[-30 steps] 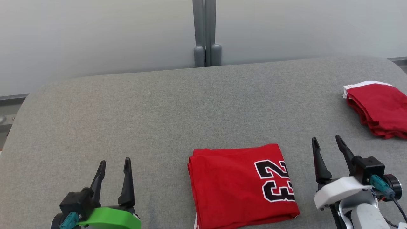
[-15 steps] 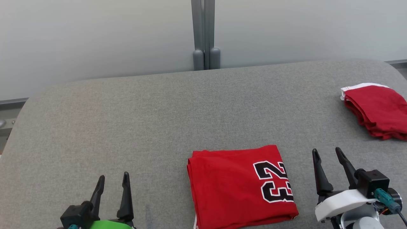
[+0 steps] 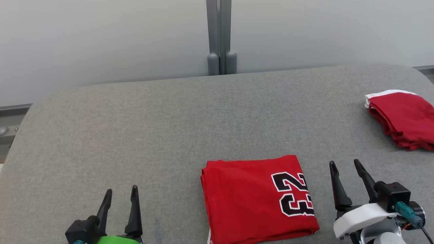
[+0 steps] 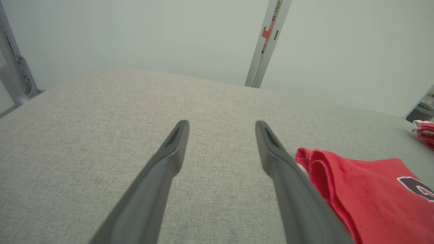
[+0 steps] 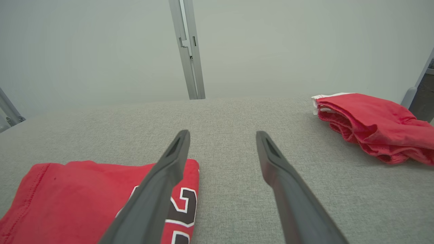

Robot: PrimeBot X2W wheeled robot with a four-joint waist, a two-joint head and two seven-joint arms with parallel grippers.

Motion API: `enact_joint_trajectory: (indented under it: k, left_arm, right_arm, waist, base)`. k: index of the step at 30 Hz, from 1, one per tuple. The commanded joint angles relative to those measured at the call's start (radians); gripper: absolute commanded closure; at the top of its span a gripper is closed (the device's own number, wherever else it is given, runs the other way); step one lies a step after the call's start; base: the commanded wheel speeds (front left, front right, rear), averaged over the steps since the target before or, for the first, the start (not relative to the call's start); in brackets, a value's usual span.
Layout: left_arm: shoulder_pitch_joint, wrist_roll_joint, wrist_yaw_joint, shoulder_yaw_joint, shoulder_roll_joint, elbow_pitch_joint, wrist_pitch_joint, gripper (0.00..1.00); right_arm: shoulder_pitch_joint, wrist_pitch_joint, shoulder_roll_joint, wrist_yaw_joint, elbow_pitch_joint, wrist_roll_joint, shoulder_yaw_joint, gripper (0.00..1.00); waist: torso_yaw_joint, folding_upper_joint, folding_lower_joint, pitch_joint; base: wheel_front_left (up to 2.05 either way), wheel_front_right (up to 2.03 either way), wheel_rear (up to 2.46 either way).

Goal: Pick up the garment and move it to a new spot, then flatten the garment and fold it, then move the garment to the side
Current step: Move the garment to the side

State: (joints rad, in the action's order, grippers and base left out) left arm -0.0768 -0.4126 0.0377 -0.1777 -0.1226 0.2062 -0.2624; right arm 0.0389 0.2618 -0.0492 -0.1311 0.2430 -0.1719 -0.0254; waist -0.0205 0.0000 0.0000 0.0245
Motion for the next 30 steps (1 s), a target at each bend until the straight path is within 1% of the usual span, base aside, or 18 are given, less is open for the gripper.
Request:
enact_joint_trajectory:
  k: [1, 6, 10, 15, 18, 22, 25, 30]
  left_arm:
    - [-0.001, 0.010, 0.006, 0.005, 0.002, 0.004, -0.003, 0.00]
    - [0.008, 0.018, 0.012, 0.010, 0.007, 0.007, -0.003, 0.00]
    - [0.020, 0.024, 0.015, 0.008, 0.011, 0.008, -0.003, 0.00]
    - [0.044, 0.034, 0.018, 0.014, 0.018, -0.005, -0.003, 0.00]
    - [0.052, 0.037, 0.025, 0.011, 0.025, -0.004, -0.003, 0.00]
    - [0.069, 0.044, 0.033, 0.015, 0.033, 0.001, -0.003, 0.00]
    - [0.077, 0.050, 0.036, 0.018, 0.039, 0.006, -0.003, 0.00]
    - [0.087, 0.060, 0.044, 0.030, 0.046, 0.005, -0.003, 0.00]
  right_arm:
    - [0.006, 0.004, -0.003, 0.001, 0.004, 0.004, 0.000, 0.00]
    - [0.025, -0.002, -0.003, 0.001, 0.039, 0.030, 0.013, 0.00]
    - [0.082, -0.069, -0.003, 0.001, 0.062, 0.081, 0.023, 0.00]
    - [0.149, -0.249, -0.006, 0.001, 0.075, 0.104, 0.059, 0.00]
    - [0.167, -0.354, -0.034, 0.001, 0.079, 0.095, 0.093, 0.00]
    - [0.164, -0.487, -0.064, 0.001, 0.083, 0.052, 0.126, 0.00]
    - [0.148, -0.560, -0.081, 0.001, 0.070, 0.000, 0.149, 0.00]
    - [0.132, -0.633, -0.093, 0.001, 0.057, -0.050, 0.170, 0.00]
  waist:
    - [0.000, 0.0000, 0.0000, -0.001]
    - [-0.003, 0.0000, 0.0000, -0.009]
    - [-0.008, 0.0000, 0.0000, -0.020]
    - [-0.019, 0.0000, 0.0000, -0.057]
    - [-0.031, 0.0000, 0.0000, -0.076]
    - [-0.046, 0.0000, 0.0000, -0.100]
    - [-0.057, 0.0000, 0.0000, -0.116]
    - [-0.065, 0.0000, 0.0000, -0.132]
  base:
    - [0.00, 0.00, 0.00]
    - [0.00, 0.00, 0.00]
    - [0.00, 0.00, 0.00]
    - [0.00, 0.00, 0.00]
    - [0.00, 0.00, 0.00]
    - [0.00, 0.00, 0.00]
    - [0.00, 0.00, 0.00]
    - [0.00, 0.00, 0.00]
